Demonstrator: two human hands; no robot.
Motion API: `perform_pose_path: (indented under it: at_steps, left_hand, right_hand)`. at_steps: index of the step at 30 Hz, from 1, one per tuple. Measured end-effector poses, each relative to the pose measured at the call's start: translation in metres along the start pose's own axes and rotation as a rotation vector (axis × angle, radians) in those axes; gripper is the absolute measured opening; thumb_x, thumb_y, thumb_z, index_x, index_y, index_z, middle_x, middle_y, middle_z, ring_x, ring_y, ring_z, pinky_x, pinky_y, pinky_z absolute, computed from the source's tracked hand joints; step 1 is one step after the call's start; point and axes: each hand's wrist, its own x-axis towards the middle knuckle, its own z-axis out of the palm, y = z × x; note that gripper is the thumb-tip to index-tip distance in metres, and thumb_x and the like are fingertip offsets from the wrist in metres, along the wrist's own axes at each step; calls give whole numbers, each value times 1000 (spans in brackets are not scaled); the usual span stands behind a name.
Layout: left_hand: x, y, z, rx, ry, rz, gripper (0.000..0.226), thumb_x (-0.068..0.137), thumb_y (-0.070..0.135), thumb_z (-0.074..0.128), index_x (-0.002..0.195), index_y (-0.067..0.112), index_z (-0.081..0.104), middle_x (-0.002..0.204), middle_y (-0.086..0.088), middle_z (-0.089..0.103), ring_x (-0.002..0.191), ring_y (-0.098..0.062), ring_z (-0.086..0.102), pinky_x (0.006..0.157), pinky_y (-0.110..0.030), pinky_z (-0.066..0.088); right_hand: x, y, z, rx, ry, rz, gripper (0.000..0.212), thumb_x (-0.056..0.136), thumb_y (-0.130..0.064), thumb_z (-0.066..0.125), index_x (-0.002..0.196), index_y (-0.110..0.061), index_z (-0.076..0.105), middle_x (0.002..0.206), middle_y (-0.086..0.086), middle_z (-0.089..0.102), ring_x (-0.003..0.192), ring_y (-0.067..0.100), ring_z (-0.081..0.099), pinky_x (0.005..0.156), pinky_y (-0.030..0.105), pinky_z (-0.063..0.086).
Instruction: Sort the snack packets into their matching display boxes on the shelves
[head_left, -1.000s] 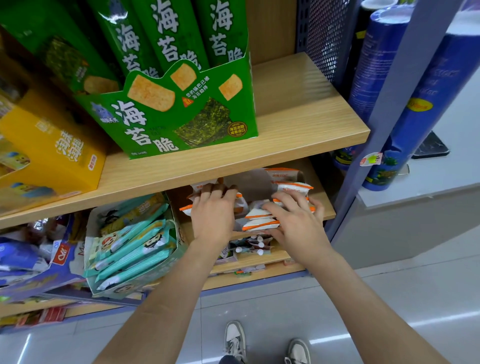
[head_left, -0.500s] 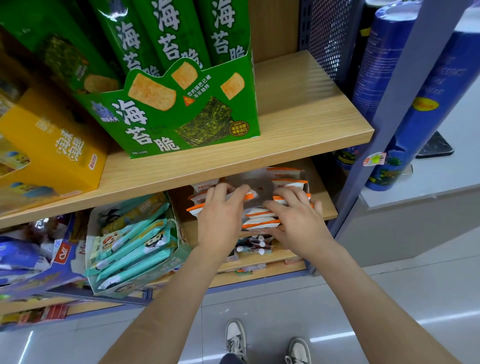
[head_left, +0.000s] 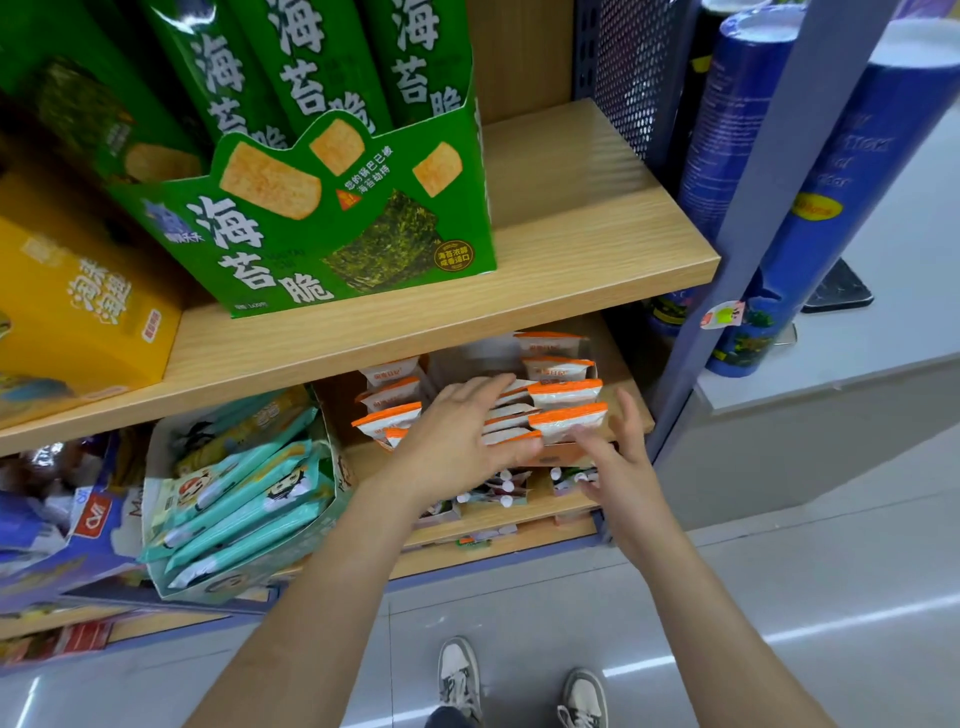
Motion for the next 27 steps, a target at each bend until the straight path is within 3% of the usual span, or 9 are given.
perform_pose_path:
  at_steps: [3,7,14,18,22,24,27]
  left_hand:
    - [-11,-8,1,147,-49,-35,98,80,58,68,154,32,8,159,6,22,142,-18,25,116,-38,27]
    - [-8,-7,15,298,47,-2,80,92,51,57,153,31,10,153,1,37,130,-27,46,105,-40,39]
    - [8,10,36,389,236,-110,64,95,55,48,147,29,22,125,-1,63,98,-27,66,81,-37,52]
    - [16,16,41,331,271,-129,68,89,60,54,142,26,29,123,0,64,103,-24,64,85,-37,50]
    - [-2,8,32,292,304,-100,76,87,46,65,147,24,25,134,0,56,121,-21,52,91,-35,49]
    - [-17,-5,26,372,365,-77,69,87,37,67,147,23,35,131,0,58,121,-21,50,92,-36,48]
    - [-31,-29,23,454,428,-101,47,79,35,76,122,21,64,108,-3,65,105,-27,54,77,-40,50]
  right_hand:
    - [5,6,-3,-62,28,78,71,93,-27,66,149,-46,27,138,-14,43,126,17,46,107,53,44]
    - [18,17,3,-154,70,12,44,94,-29,64,131,-49,50,125,-20,60,119,13,55,100,53,49]
    - [52,21,4,-179,148,-93,34,100,-25,52,129,-40,58,118,-9,70,109,17,67,91,49,56]
    - [68,4,5,-247,218,-144,34,100,-7,44,125,-19,64,113,3,71,103,22,67,91,50,56]
    - [74,-5,1,-341,256,-158,36,100,-8,46,131,-18,61,121,4,68,111,22,64,96,50,53]
    - [64,-10,0,-424,286,-194,40,99,-11,48,138,-19,54,132,4,62,121,22,58,103,43,48]
    - [27,-20,7,-562,366,-432,46,94,-5,54,139,-18,50,137,3,51,127,18,47,100,27,39]
